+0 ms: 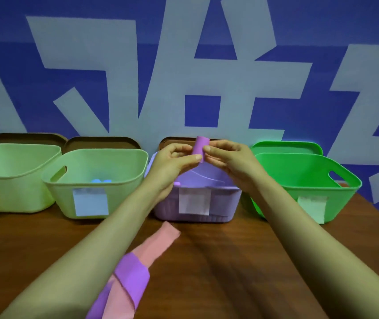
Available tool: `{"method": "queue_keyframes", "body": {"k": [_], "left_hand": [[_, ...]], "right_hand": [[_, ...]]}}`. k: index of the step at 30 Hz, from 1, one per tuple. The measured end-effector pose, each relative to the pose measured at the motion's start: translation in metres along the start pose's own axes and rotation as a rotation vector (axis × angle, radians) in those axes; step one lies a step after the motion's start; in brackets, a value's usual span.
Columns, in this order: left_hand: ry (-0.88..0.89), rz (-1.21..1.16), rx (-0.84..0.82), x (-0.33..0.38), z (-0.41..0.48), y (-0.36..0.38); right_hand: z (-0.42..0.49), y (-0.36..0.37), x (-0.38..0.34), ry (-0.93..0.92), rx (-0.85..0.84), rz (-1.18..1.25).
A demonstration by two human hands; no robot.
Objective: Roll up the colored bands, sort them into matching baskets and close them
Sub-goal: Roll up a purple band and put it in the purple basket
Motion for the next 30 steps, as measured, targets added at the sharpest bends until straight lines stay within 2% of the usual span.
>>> {"method": "queue_keyframes", "body": {"k": [4,10,12,15,20,22,26,30], "left_hand": [[-0.158,-0.051,0.057,0.009,0.042,0.002],[-0.403,0.006,0.109,0.000,0.075,-0.007],[-0.503,0.088,0.055,-0.004,0.078,-0.012],[-0.634,0.355,-0.032,-0.010,0.085,-0.029],[-0.637,0.891,-0.157,-0.026,0.105,-0.051],[-0.644,1.036,-0.225,-0.040,0.111,-0.055],[-0.631,1.189,-0.329,-0.058,0.119,-0.052],[-0.603,1.245,-0.367,-0.074,0.122,-0.054]], "right_hand": [[0.050,-0.001,-0.008,0.207,0.022,-0.031],[0.084,-0.001,0.005,0.536,0.041,-0.085],[0.087,0.000,0.015,0.609,0.058,-0.094],[0.089,0.000,0.034,0.730,0.085,-0.146],[0.102,0.001,0.084,0.891,0.099,-0.302],[0.110,0.004,0.106,0.944,0.086,-0.379],[0.123,0.008,0.135,0.980,0.098,-0.469],[0.127,0.014,0.147,1.002,0.098,-0.509]]}}
Point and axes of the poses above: each hand's wrist, its own z-axis towards the middle knuckle, its own y-axis out of the palm, x = y × z, the point moved 3 cm from there along z, towards the middle knuckle, and after that the axes turned 5 degrees about -z, right-handed, at the moved point
